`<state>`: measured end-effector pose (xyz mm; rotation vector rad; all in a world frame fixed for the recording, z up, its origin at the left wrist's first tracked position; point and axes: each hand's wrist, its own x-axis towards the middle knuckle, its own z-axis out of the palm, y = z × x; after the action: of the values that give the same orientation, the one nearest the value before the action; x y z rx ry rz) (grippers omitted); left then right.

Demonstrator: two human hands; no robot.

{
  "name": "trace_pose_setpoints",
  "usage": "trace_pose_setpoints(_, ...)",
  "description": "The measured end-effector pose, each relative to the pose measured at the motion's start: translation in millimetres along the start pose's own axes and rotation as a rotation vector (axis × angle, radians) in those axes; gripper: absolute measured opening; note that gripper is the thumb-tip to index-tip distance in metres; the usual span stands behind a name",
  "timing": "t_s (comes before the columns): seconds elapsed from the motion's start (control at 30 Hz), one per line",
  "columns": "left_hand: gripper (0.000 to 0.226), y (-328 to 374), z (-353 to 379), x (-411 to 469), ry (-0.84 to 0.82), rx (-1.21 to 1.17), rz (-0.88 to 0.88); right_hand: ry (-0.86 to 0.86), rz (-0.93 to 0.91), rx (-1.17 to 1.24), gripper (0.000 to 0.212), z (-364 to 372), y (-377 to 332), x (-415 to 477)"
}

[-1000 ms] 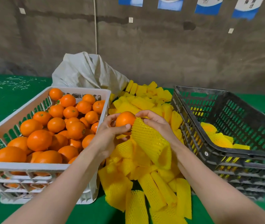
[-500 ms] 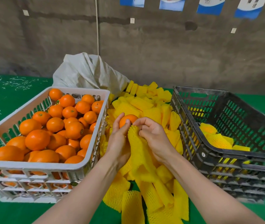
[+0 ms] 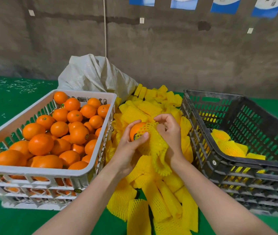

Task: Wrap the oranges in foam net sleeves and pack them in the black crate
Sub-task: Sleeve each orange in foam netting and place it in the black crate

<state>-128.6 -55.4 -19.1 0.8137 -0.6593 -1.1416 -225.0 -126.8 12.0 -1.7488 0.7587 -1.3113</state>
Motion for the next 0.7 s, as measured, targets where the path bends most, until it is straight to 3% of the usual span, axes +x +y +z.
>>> trace_pose_setpoints(0.13, 0.062, 7.8, 1.8, 2.6, 0.079, -0.190, -0.058, 0.020, 0.080, 0.001, 0.007, 3.0, 6.4, -6.7)
trace_pose_setpoints(0.23, 0.030, 6.5, 1.4, 3.7, 0.011, -0.180, -0.037, 0.024, 0.040, -0.048, 0.020, 8.7, 9.6, -14.9)
trace_pose_setpoints(0.37, 0.054, -2.3, 2.7, 6.5, -0.036, -0.268, -0.035, 0.046, -0.055, -0.180, 0.030, 11.9, 10.9, -18.2)
trace_pose_setpoints(0.47, 0.037, -3.5, 1.3, 8.4, 0.012, -0.278, -0.048, 0.056, -0.077, -0.174, 0.036, 9.4, 7.3, -7.1)
trace_pose_setpoints(0.57, 0.032, -3.5, -0.6, 9.5, 0.047, -0.248, -0.067, 0.054, 0.014, -0.093, 0.047, 5.8, 5.7, 7.6)
trace_pose_setpoints(0.7, 0.050, -1.5, 3.0, 9.9, 0.048, -0.300, -0.131, 0.009, 0.144, 0.035, 0.048, 4.9, 7.4, 11.1)
